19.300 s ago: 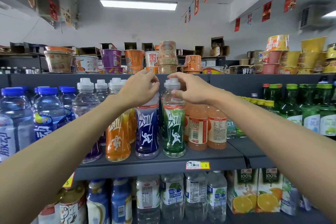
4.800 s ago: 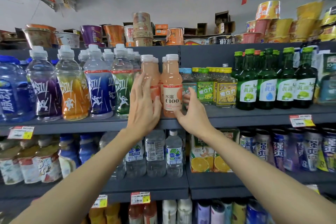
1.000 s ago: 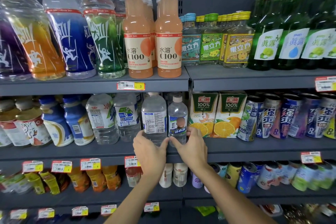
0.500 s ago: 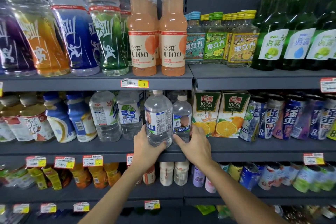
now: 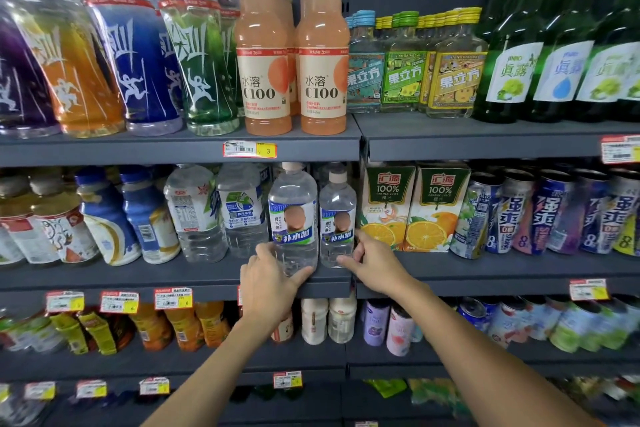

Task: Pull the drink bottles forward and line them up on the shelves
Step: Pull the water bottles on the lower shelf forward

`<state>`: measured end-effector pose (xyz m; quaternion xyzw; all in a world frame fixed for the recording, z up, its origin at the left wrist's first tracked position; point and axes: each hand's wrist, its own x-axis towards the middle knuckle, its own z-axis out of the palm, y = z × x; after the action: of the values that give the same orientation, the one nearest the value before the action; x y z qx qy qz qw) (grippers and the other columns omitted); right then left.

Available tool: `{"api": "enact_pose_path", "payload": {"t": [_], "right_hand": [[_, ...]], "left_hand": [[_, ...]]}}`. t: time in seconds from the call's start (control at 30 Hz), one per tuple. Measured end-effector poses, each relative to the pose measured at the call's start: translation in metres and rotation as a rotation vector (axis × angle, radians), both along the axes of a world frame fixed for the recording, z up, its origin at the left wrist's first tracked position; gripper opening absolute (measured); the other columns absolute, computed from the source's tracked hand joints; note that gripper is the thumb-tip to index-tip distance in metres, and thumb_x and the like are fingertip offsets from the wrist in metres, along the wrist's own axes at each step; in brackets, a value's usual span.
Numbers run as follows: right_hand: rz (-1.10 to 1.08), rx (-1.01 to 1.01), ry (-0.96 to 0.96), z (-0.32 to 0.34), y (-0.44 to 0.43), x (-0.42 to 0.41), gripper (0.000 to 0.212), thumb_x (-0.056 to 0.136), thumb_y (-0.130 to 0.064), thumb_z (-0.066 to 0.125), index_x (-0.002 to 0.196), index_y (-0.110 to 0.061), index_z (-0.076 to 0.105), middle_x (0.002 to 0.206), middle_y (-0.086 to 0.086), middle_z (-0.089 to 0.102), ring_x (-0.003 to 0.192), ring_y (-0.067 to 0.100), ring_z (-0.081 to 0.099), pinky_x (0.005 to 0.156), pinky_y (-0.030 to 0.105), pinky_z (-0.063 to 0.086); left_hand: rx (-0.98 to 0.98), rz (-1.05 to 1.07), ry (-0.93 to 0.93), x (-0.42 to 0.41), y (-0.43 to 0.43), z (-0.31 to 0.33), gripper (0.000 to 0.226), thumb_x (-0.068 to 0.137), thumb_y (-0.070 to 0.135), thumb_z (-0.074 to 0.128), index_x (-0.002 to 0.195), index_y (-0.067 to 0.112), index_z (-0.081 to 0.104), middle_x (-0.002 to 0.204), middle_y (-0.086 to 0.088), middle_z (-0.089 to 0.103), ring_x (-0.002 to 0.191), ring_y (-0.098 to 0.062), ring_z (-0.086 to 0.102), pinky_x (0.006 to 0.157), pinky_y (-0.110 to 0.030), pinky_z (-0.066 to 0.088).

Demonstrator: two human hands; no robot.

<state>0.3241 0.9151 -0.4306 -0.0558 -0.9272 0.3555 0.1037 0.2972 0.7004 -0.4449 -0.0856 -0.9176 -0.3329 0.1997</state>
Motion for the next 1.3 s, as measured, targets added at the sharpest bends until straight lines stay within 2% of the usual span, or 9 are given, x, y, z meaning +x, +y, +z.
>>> {"api": "enact_pose_path", "payload": {"t": [0.07, 0.13, 0.17, 0.27, 0.37, 0.57, 0.87, 1.07, 1.3], "right_hand": [[0.004, -0.011, -0.032, -0.001, 0.003, -0.004, 0.059, 0.091, -0.036, 0.073, 0.127, 0.008, 0.059, 0.089, -0.01, 0.068, 0.069, -0.011, 0.054, 0.076, 0.019, 0.035], [0.005, -0.022, -0.039, -0.003, 0.007, -0.005, 0.057, 0.089, -0.036, 0.074, 0.118, 0.012, 0.062, 0.119, 0.006, 0.068, 0.086, 0.001, 0.06, 0.081, 0.021, 0.036], [0.008, -0.028, -0.041, -0.003, 0.008, -0.004, 0.058, 0.089, -0.037, 0.075, 0.117, 0.012, 0.063, 0.122, 0.007, 0.067, 0.093, 0.009, 0.062, 0.081, 0.022, 0.036], [0.038, -0.035, -0.061, -0.002, 0.011, 0.0, 0.061, 0.085, -0.038, 0.079, 0.128, 0.001, 0.059, 0.098, -0.007, 0.07, 0.078, -0.006, 0.057, 0.072, 0.02, 0.037], [0.079, -0.041, -0.085, 0.001, 0.014, 0.002, 0.082, 0.083, -0.035, 0.081, 0.15, -0.012, 0.04, 0.077, -0.014, 0.068, 0.068, -0.017, 0.056, 0.068, 0.012, 0.037], [0.127, -0.011, -0.141, 0.001, 0.014, 0.002, 0.093, 0.08, -0.029, 0.085, 0.155, -0.015, 0.032, 0.08, -0.012, 0.068, 0.066, -0.015, 0.057, 0.06, 0.007, 0.035], [0.127, -0.013, -0.11, -0.005, 0.015, 0.0, 0.094, 0.078, -0.035, 0.085, 0.153, -0.018, 0.032, 0.08, -0.008, 0.069, 0.065, -0.01, 0.06, 0.056, 0.007, 0.038], [0.112, 0.002, -0.115, -0.008, 0.018, -0.006, 0.073, 0.082, -0.039, 0.081, 0.142, -0.021, 0.045, 0.078, -0.009, 0.058, 0.069, 0.003, 0.055, 0.063, 0.017, 0.04], [0.113, -0.016, -0.119, -0.012, 0.021, -0.008, 0.073, 0.08, -0.036, 0.084, 0.141, -0.023, 0.046, 0.082, -0.007, 0.058, 0.067, 0.004, 0.054, 0.064, 0.019, 0.04]], "left_hand": [[0.041, -0.002, -0.01, 0.001, 0.003, -0.001, 0.077, 0.07, 0.056, 0.084, 0.119, 0.008, 0.048, 0.111, -0.011, 0.066, 0.107, -0.032, 0.061, 0.09, -0.041, 0.045], [0.06, -0.01, -0.016, 0.001, 0.003, -0.003, 0.078, 0.07, 0.054, 0.084, 0.12, 0.008, 0.048, 0.111, -0.011, 0.066, 0.107, -0.032, 0.06, 0.09, -0.042, 0.047], [0.054, -0.025, -0.011, 0.0, 0.001, -0.005, 0.078, 0.07, 0.054, 0.084, 0.122, 0.009, 0.048, 0.111, -0.011, 0.066, 0.107, -0.032, 0.061, 0.09, -0.042, 0.047], [0.006, -0.116, 0.001, -0.011, -0.012, -0.008, 0.083, 0.073, 0.052, 0.083, 0.133, 0.011, 0.044, 0.111, -0.004, 0.066, 0.106, -0.027, 0.06, 0.091, -0.041, 0.048], [-0.018, -0.23, -0.086, -0.024, -0.023, -0.003, 0.087, 0.072, 0.049, 0.085, 0.141, 0.022, 0.039, 0.116, -0.001, 0.061, 0.112, -0.023, 0.054, 0.09, -0.035, 0.047], [-0.044, -0.339, -0.175, -0.037, -0.027, 0.002, 0.079, 0.069, 0.043, 0.088, 0.132, 0.034, 0.04, 0.121, 0.002, 0.058, 0.118, -0.019, 0.051, 0.09, -0.029, 0.041], [-0.038, -0.354, -0.155, -0.043, -0.027, 0.001, 0.08, 0.068, 0.044, 0.089, 0.131, 0.03, 0.041, 0.121, 0.003, 0.056, 0.117, -0.017, 0.05, 0.096, -0.031, 0.043], [-0.028, -0.418, -0.13, -0.044, -0.028, 0.002, 0.089, 0.069, 0.041, 0.088, 0.14, 0.031, 0.036, 0.127, 0.012, 0.055, 0.122, -0.013, 0.045, 0.101, -0.031, 0.041], [-0.034, -0.411, -0.125, -0.045, -0.029, 0.001, 0.085, 0.067, 0.043, 0.089, 0.136, 0.032, 0.04, 0.12, 0.016, 0.052, 0.12, -0.012, 0.046, 0.101, -0.032, 0.043]]}}
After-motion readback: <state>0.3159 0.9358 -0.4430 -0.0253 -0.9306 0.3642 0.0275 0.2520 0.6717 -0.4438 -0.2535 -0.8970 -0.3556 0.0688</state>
